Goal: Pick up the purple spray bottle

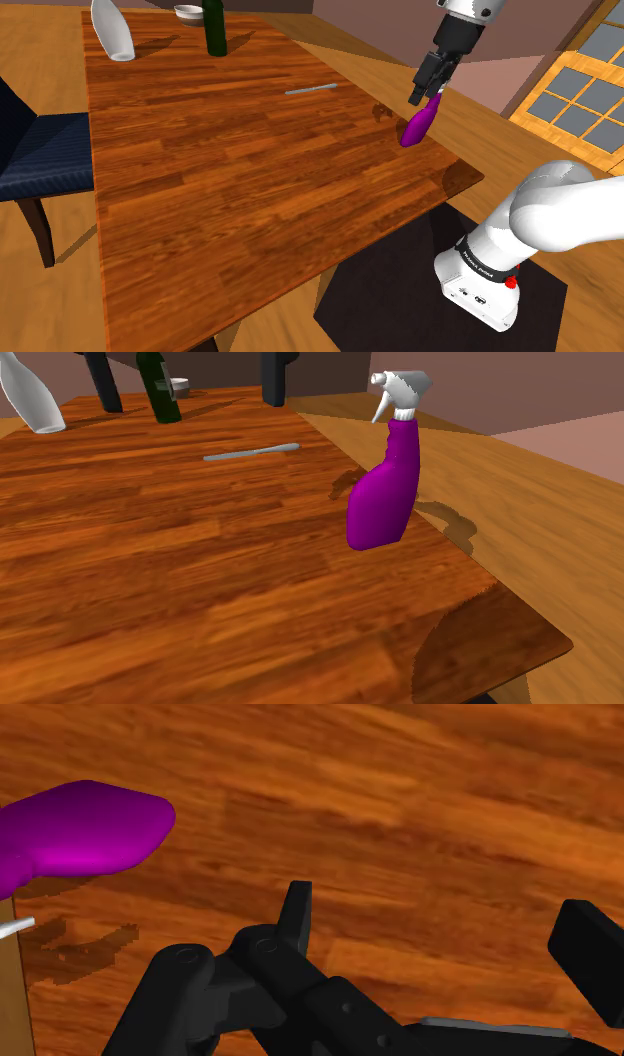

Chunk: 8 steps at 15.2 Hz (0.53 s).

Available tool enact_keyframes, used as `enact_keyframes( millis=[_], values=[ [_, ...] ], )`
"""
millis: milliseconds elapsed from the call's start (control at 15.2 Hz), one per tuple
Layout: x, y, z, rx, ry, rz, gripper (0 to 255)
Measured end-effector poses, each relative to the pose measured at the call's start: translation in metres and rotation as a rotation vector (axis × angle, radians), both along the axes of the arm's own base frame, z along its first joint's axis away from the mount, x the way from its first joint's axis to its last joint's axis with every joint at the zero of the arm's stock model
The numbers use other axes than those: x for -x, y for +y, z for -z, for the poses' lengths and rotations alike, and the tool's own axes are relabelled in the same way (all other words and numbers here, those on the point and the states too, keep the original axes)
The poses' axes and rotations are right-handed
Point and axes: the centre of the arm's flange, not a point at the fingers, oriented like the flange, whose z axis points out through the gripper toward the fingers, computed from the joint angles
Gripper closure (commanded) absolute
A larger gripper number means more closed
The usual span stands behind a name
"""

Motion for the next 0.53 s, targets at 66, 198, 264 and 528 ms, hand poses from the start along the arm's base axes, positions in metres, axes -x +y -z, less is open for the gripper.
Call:
enact_keyframes(
  millis=[66, 198, 264, 528],
  values=[
    [0.000, 0.000, 0.000, 0.000, 0.000, 0.000, 0],
    [0.000, -0.006, 0.010, 0.030, 0.027, -0.083, 0],
    [0.001, -0.012, 0.015, 0.052, 0.046, -0.146, 0],
    [-0.007, -0.041, 0.040, 0.152, 0.132, -0.428, 0]
  ],
)
